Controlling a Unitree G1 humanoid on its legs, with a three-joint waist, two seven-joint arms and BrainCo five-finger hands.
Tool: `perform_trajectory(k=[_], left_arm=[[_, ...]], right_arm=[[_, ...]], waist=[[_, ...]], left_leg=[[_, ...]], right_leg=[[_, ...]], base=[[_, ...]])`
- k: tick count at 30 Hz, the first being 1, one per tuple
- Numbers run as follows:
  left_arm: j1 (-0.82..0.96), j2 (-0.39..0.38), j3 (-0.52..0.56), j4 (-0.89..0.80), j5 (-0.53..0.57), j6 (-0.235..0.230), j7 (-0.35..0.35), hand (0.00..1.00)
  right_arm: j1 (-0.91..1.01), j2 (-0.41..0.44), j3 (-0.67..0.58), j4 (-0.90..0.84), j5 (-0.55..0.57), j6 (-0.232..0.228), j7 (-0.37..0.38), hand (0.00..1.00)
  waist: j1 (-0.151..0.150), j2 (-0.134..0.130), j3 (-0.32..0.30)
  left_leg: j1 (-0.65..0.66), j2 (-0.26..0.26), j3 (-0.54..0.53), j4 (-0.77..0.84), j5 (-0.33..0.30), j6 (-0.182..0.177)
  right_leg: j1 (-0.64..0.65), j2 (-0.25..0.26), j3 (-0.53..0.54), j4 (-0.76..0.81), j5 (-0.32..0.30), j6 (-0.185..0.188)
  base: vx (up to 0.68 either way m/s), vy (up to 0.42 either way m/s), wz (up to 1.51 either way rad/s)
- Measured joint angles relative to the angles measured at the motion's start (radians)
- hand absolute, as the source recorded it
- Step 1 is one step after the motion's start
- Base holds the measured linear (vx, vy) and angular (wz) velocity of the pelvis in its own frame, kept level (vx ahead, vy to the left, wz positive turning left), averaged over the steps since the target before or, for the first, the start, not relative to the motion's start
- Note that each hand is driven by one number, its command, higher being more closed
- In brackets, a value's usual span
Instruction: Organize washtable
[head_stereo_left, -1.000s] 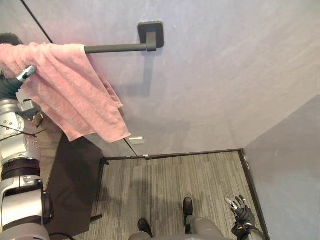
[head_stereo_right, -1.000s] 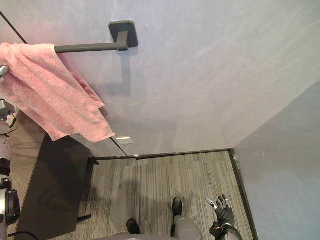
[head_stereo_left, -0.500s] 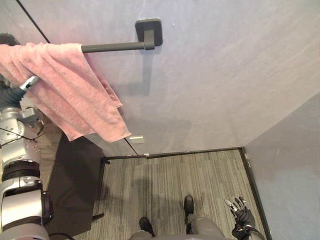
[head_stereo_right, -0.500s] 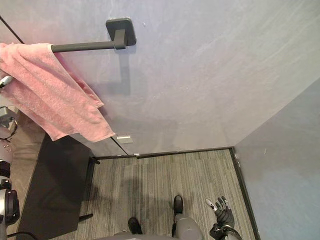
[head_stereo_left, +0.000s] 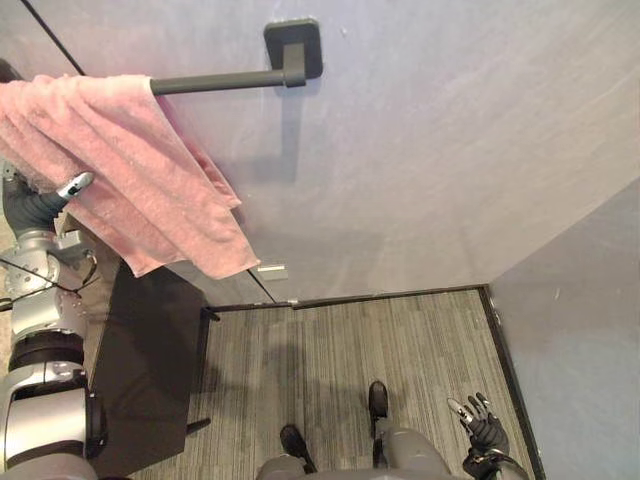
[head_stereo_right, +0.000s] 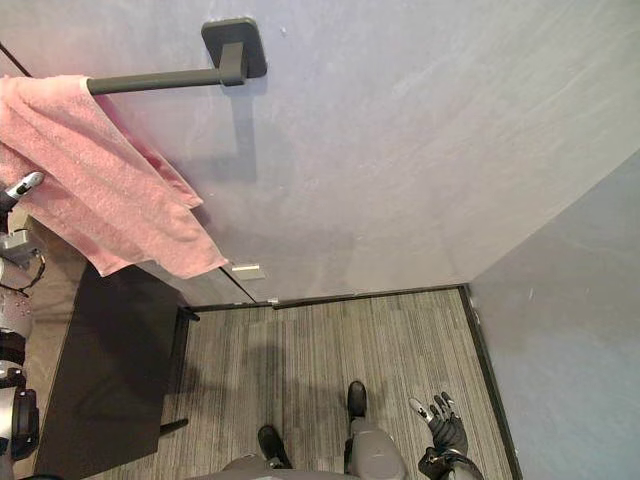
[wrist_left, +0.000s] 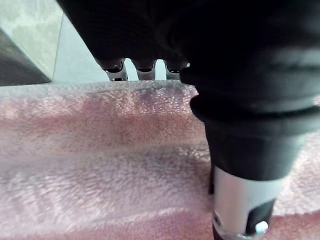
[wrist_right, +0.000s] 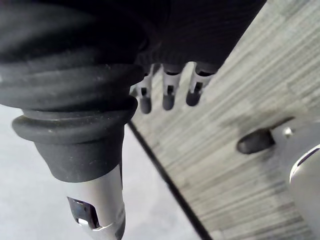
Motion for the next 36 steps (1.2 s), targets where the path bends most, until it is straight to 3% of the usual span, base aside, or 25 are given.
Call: perform_trajectory(k=[2,3,7,11,12,14,18,24,32,36], left_arm=[[0.004,0.0,-0.017,0.0,0.0,0.008,0.0,0.0],[0.004,0.0,-0.019,0.0,0.0,0.012,0.0,1.0],[0.009,0.0,-0.021,0.0,0.001,0.029,-0.004,1.0],[0.009,-0.011,-0.07,-0.003,0.035,0.046,-0.055,1.0],[0.007,-0.033,-0.073,-0.023,0.035,0.047,-0.059,1.0],[0.002,-0.051,-0.075,-0.041,0.035,0.047,-0.058,1.0],[-0.003,-0.069,-0.104,-0.071,0.033,0.046,-0.057,1.0],[-0.026,-0.085,-0.181,-0.145,0.031,0.044,-0.058,1.0],[-0.033,-0.112,-0.214,-0.195,-0.007,0.046,-0.058,1.0],[-0.05,-0.134,-0.217,-0.197,-0.007,0.049,-0.057,1.0]], right_arm=[[-0.002,0.0,0.0,0.0,0.0,0.0,0.0,0.0],[-0.003,0.0,0.0,0.0,0.0,0.0,0.0,0.0],[-0.005,-0.001,0.0,-0.001,0.0,0.0,0.0,0.0],[-0.015,-0.002,0.001,-0.072,0.0,0.012,-0.001,0.0],[-0.018,-0.01,0.002,-0.19,-0.001,0.019,0.0,0.0],[-0.021,-0.025,0.003,-0.273,-0.002,0.019,0.0,0.0],[-0.081,-0.157,0.06,-0.521,-0.003,0.016,0.005,0.0],[-0.348,-0.372,0.28,-0.692,-0.019,0.016,0.057,0.0],[-0.718,-0.484,0.426,-0.693,0.064,0.018,0.03,0.0],[-0.9,-0.495,0.49,-0.662,0.081,0.017,-0.002,0.0]], waist=[[0.002,-0.001,0.001],[0.003,-0.002,0.002],[0.005,-0.004,0.011],[-0.008,-0.003,0.018],[-0.022,-0.003,0.018],[-0.022,-0.002,0.02],[-0.018,-0.002,0.02],[0.007,-0.002,0.02],[0.029,-0.002,0.02],[0.037,-0.001,0.021]], left_leg=[[0.0,0.0,0.001,0.0,0.0,0.0],[0.0,0.0,0.001,0.0,0.0,0.0],[0.0,0.0,0.005,0.0,0.0,0.0],[-0.001,-0.002,0.006,0.0,0.0,0.0],[-0.014,-0.001,0.007,0.001,-0.002,0.002],[-0.016,-0.001,0.01,0.0,-0.002,0.002],[-0.011,-0.002,0.008,0.002,-0.002,0.002],[-0.016,0.0,0.004,0.009,-0.002,0.002],[-0.017,-0.001,-0.018,0.024,-0.001,0.003],[-0.031,0.002,-0.025,0.035,-0.001,0.003]], right_leg=[[0.0,0.0,0.0,0.0,0.0,0.0],[0.0,0.0,0.0,0.0,0.0,0.0],[0.0,0.0,0.001,-0.001,0.0,0.0],[-0.002,-0.001,0.007,-0.004,0.003,0.003],[-0.002,-0.002,0.009,-0.02,0.012,0.005],[-0.003,-0.002,0.013,-0.025,0.016,0.007],[-0.003,0.0,0.014,-0.025,0.017,0.005],[0.001,-0.001,0.011,-0.025,0.022,0.0],[0.011,-0.008,-0.002,-0.027,0.032,-0.001],[0.012,-0.008,-0.008,-0.027,0.034,-0.003]], base=[[0.0,0.0,0.0],[0.0,0.0,0.0],[0.0,0.0,0.0],[0.0,0.011,-0.06],[0.01,0.012,-0.06],[0.01,0.009,-0.06],[0.03,0.006,0.02],[-0.02,0.004,0.01],[-0.02,0.008,0.05],[-0.03,0.014,0.05]])
